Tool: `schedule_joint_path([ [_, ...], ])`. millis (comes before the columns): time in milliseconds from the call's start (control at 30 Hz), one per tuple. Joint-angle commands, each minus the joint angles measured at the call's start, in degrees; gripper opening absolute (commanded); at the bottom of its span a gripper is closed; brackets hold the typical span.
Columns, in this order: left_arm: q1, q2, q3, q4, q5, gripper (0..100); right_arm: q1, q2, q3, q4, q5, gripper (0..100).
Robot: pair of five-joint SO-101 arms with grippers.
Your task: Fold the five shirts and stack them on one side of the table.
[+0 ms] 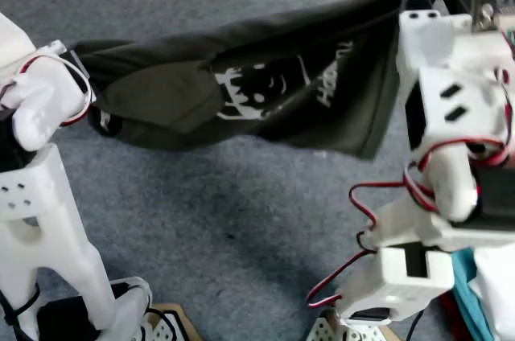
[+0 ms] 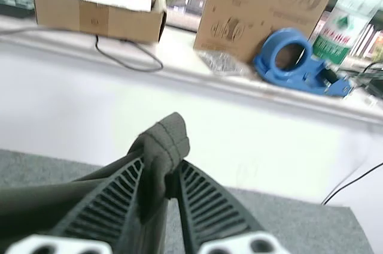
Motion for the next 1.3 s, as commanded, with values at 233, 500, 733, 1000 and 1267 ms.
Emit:
schedule_joint_path([
  [233, -7.2, -0.9, -11.6, 0.8, 0.4, 1, 0.9, -6.5, -2.0, 0.5, -0.4, 0.6],
  [500, -7.3, -4.2, -11.7, 0.3, 0.4, 1, 0.3, -16.7, 19.4, 0.3, -0.4, 0.6],
  [733, -5.6, -14.3, -11.1, 0.6, 0.4, 1, -4.7, -24.0, 20.4, 0.4, -0.4, 0.6],
  [1000, -5.5, -19.8, -10.7, 0.7, 0.3, 1, -4.6, -28.0, 20.4, 0.5, -0.4, 0.6],
  [1267, -5.4, -17.6, -5.7, 3.1, 0.1, 1, -4.4, -31.8, 34.4, 0.3, -0.4, 0.6],
])
